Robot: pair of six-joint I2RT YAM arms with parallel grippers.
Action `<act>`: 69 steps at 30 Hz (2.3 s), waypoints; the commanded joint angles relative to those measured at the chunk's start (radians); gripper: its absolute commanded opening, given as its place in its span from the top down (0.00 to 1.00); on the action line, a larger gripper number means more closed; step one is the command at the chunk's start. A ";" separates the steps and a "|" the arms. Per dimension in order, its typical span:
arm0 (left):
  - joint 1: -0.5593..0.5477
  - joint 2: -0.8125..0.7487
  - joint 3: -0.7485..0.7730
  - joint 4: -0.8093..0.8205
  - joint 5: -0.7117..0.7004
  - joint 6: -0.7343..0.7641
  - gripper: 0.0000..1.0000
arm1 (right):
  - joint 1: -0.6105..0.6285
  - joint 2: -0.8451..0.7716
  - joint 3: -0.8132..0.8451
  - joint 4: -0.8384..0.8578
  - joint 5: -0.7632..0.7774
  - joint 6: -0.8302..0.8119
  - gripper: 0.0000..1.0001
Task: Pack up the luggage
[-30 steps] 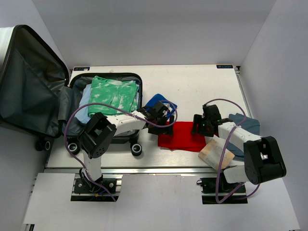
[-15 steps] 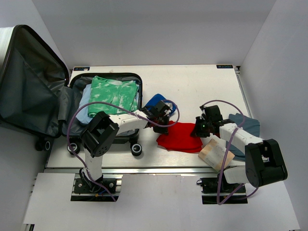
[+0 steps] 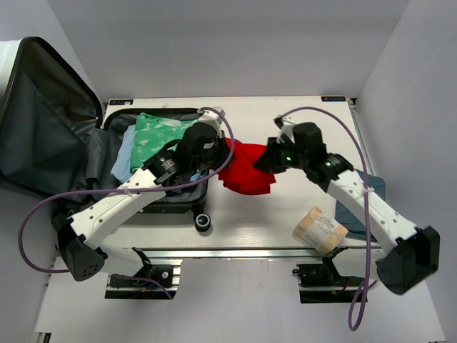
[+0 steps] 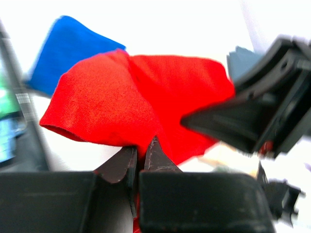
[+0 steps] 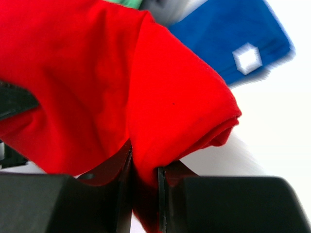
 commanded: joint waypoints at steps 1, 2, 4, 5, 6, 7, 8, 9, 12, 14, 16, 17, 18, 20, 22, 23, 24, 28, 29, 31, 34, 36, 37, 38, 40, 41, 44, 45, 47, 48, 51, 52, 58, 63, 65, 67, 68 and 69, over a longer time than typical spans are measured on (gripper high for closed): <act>0.022 -0.016 0.036 -0.163 -0.239 -0.060 1.00 | 0.096 0.112 0.145 0.005 -0.059 0.020 1.00; 0.039 -0.021 0.036 -0.230 -0.271 -0.079 1.00 | 0.134 0.143 0.176 0.016 -0.051 0.026 1.00; 0.065 -0.047 0.033 -0.291 -0.412 -0.120 1.00 | 0.205 0.253 0.237 0.034 -0.037 0.028 1.00; 0.103 -0.061 0.026 -0.325 -0.452 -0.131 1.00 | 0.219 0.295 0.317 0.026 -0.026 0.029 1.00; 0.128 -0.075 0.014 -0.332 -0.475 -0.133 1.00 | 0.230 0.379 0.369 0.011 -0.017 0.028 1.00; 0.151 -0.102 0.005 -0.333 -0.511 -0.128 1.00 | 0.266 0.419 0.420 -0.001 -0.017 0.028 1.00; 0.201 -0.111 -0.001 -0.341 -0.520 -0.125 1.00 | 0.280 0.456 0.507 -0.006 -0.017 0.031 1.00; 0.229 -0.118 -0.007 -0.347 -0.529 -0.122 1.00 | 0.291 0.517 0.547 -0.007 -0.017 0.040 1.00; 0.330 -0.115 -0.038 -0.356 -0.536 -0.104 1.00 | 0.345 0.614 0.681 -0.038 0.010 0.062 1.00; 0.376 -0.102 -0.058 -0.329 -0.514 -0.079 1.00 | 0.360 0.646 0.719 -0.041 0.039 0.085 1.00; 0.444 -0.099 -0.078 -0.292 -0.499 -0.039 1.00 | 0.380 0.683 0.730 -0.030 0.058 0.111 1.00; 0.462 -0.092 -0.079 -0.287 -0.477 -0.030 1.00 | 0.394 0.696 0.735 -0.033 0.061 0.133 1.00; 0.500 -0.089 -0.078 -0.284 -0.465 -0.018 1.00 | 0.402 0.723 0.741 -0.033 0.060 0.144 1.00; 0.531 -0.091 -0.096 -0.270 -0.431 -0.002 1.00 | 0.420 0.758 0.761 -0.055 0.055 0.154 1.00; 0.574 -0.095 -0.116 -0.263 -0.394 0.008 1.00 | 0.428 0.815 0.807 -0.098 0.066 0.152 1.00; 0.587 -0.093 -0.139 -0.269 -0.388 0.005 1.00 | 0.434 0.849 0.820 -0.116 0.075 0.149 1.00; 0.597 -0.093 -0.153 -0.272 -0.370 0.005 1.00 | 0.435 0.858 0.828 -0.131 0.080 0.146 1.00; 0.639 -0.121 -0.254 -0.250 -0.321 0.001 1.00 | 0.435 0.860 0.756 -0.141 0.110 0.138 1.00; 0.650 -0.130 -0.273 -0.253 -0.312 0.001 1.00 | 0.432 0.855 0.733 -0.141 0.115 0.138 1.00; 0.650 -0.162 -0.303 -0.273 -0.290 -0.008 1.00 | 0.428 0.837 0.698 -0.139 0.122 0.138 1.00; 0.659 -0.219 -0.328 -0.292 -0.301 -0.010 1.00 | 0.429 0.818 0.650 -0.139 0.115 0.138 1.00; 0.659 -0.240 -0.342 -0.289 -0.302 -0.007 1.00 | 0.432 0.811 0.624 -0.130 0.116 0.141 1.00; 0.659 -0.246 -0.363 -0.272 -0.296 -0.004 1.00 | 0.429 0.815 0.621 -0.132 0.119 0.144 1.00; 0.668 -0.243 -0.374 -0.267 -0.276 -0.001 1.00 | 0.429 0.824 0.624 -0.133 0.119 0.148 1.00; 0.668 -0.224 -0.394 -0.260 -0.252 -0.002 1.00 | 0.429 0.834 0.638 -0.165 0.116 0.146 1.00; 0.668 -0.196 -0.395 -0.263 -0.246 -0.005 1.00 | 0.431 0.832 0.640 -0.170 0.122 0.148 1.00; 0.668 -0.152 -0.389 -0.267 -0.259 -0.021 1.00 | 0.434 0.831 0.618 -0.153 0.133 0.158 1.00; 0.668 -0.147 -0.386 -0.254 -0.267 -0.025 1.00 | 0.435 0.834 0.618 -0.152 0.132 0.161 1.00; 0.668 -0.130 -0.383 -0.220 -0.281 -0.021 0.99 | 0.432 0.849 0.627 -0.139 0.136 0.164 1.00; 0.668 -0.121 -0.380 -0.189 -0.281 -0.018 0.96 | 0.435 0.851 0.632 -0.126 0.147 0.166 1.00; 0.668 -0.086 -0.350 -0.164 -0.281 -0.012 0.66 | 0.431 0.867 0.675 -0.107 0.191 0.168 0.91; 0.668 -0.075 -0.333 -0.180 -0.287 -0.019 0.47 | 0.429 0.880 0.689 -0.140 0.205 0.164 0.85; 0.668 -0.068 -0.227 -0.296 -0.425 -0.030 0.13 | 0.440 0.785 0.644 -0.161 0.224 0.123 0.40; 0.668 -0.105 -0.217 -0.260 -0.410 -0.005 0.02 | 0.455 0.697 0.621 -0.144 0.288 0.088 0.30; 0.668 -0.099 -0.211 -0.288 -0.411 -0.012 0.02 | 0.455 0.674 0.629 -0.156 0.362 0.080 0.28; 0.668 -0.098 -0.201 -0.321 -0.408 -0.030 0.02 | 0.451 0.667 0.636 -0.168 0.437 0.063 0.26; 0.668 -0.102 -0.202 -0.330 -0.404 -0.035 0.02 | 0.451 0.666 0.653 -0.171 0.449 0.054 0.26; 0.668 -0.111 -0.213 -0.339 -0.398 -0.041 0.02 | 0.451 0.668 0.661 -0.168 0.454 0.039 0.26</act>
